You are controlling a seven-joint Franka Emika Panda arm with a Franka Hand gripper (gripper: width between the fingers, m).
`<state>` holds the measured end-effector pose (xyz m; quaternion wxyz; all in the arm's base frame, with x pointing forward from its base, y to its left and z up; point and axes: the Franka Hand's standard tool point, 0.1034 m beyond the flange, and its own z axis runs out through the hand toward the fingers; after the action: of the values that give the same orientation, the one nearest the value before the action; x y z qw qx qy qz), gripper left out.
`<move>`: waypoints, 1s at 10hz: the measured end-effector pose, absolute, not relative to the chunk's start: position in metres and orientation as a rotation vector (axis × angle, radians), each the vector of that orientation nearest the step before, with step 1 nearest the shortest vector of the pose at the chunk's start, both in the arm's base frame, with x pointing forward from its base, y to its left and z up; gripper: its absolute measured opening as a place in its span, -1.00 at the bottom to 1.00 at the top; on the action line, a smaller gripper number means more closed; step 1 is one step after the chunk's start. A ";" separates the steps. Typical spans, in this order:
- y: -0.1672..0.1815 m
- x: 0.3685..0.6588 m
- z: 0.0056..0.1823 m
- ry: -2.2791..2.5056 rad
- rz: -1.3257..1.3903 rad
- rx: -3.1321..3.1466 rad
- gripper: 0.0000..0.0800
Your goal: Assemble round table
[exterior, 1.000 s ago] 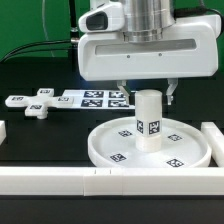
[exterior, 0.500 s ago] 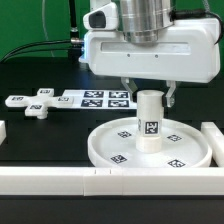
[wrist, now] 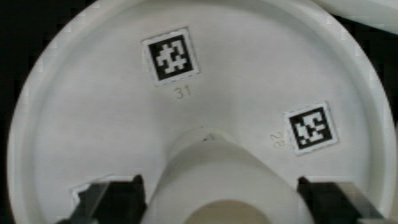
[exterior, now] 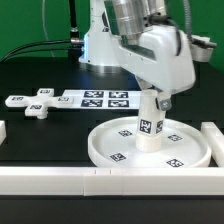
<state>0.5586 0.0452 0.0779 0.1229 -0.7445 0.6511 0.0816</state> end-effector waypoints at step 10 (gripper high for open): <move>0.045 0.566 0.083 1.186 0.092 -2.657 0.62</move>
Offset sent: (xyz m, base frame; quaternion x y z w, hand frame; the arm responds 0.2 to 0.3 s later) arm 0.0182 -0.0166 0.0127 -0.0343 0.1345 -0.3602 0.9225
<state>0.5658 0.0455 0.0831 0.1147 -0.9066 0.4048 0.0312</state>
